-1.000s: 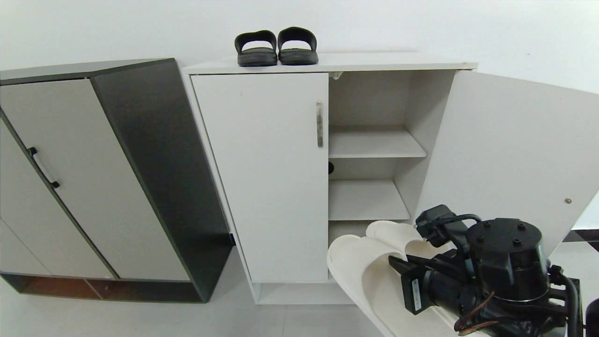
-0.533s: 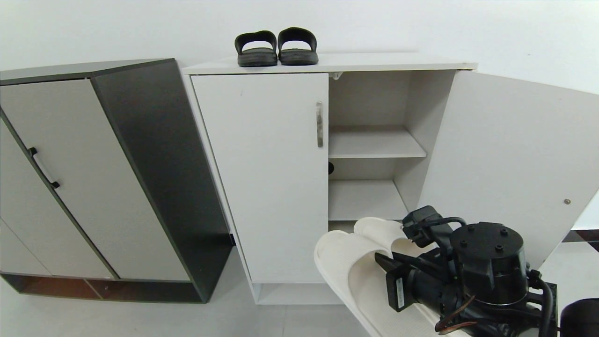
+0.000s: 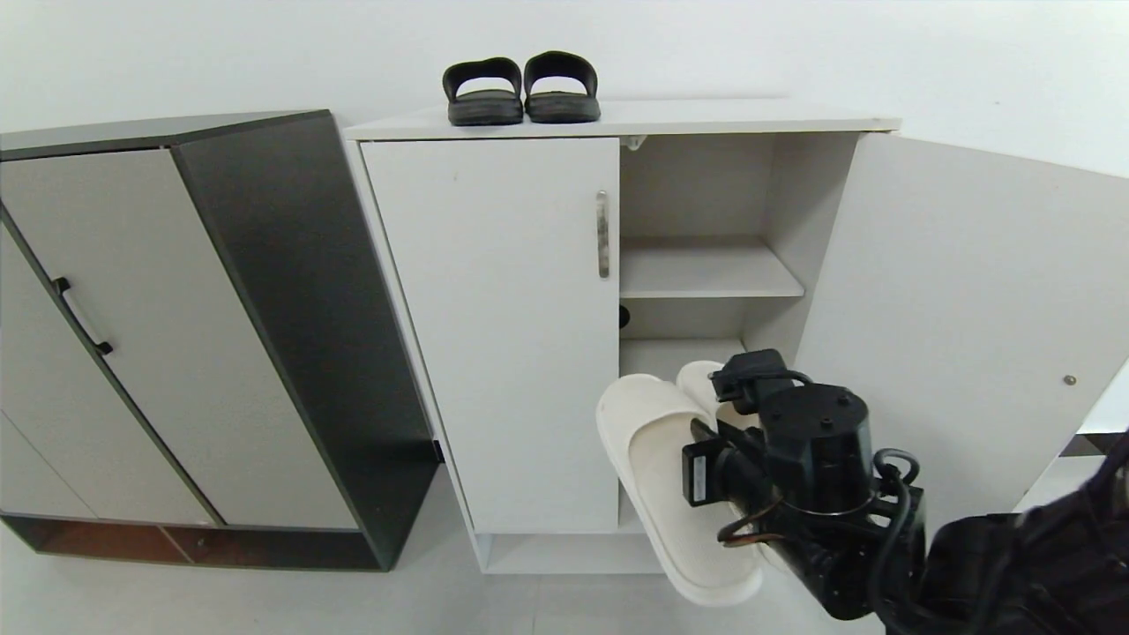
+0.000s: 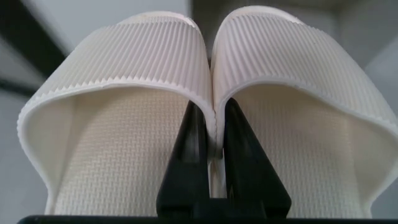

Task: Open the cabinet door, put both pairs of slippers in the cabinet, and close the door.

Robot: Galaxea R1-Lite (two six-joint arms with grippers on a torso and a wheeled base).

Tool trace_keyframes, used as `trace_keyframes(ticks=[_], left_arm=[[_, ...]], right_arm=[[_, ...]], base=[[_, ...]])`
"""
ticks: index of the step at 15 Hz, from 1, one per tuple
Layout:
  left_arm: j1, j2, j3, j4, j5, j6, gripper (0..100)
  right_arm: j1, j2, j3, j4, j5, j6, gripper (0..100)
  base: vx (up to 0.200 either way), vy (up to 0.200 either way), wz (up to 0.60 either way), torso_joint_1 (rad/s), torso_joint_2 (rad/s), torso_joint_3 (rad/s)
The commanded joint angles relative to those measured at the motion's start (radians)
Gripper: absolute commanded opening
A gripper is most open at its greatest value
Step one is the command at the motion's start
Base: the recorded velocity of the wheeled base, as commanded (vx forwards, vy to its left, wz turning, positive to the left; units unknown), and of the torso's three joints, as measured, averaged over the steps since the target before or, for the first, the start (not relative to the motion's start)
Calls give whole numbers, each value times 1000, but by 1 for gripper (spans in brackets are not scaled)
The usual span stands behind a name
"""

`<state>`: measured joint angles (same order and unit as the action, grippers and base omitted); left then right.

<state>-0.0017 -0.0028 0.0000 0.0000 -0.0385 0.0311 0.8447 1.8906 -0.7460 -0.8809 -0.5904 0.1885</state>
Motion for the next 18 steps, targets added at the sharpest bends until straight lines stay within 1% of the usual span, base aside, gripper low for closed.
trace_keyframes(ticks=[1,8,11,14,18], left_arm=[[0,3,0,0,0,1,0],[0,3,0,0,0,3,0],[0,3,0,0,0,0,0],[0,3,0,0,0,0,0],[0,3,0,0,0,1,0]], right_arm=[[2,104,-70,-1,-55,-1,0],[2,111,-66,-1,-62,-1,0],[-13,171,-96,-12,-48,6,0],[-35,285,-234,-18,-51,8,0],[-33,404,-302,-24,-55,29,0]], base=[[0,0,0,0,0,0],[0,-200,0,4,1,2],[0,0,0,0,0,0],[0,0,0,0,0,0],[0,0,0,0,0,0]])
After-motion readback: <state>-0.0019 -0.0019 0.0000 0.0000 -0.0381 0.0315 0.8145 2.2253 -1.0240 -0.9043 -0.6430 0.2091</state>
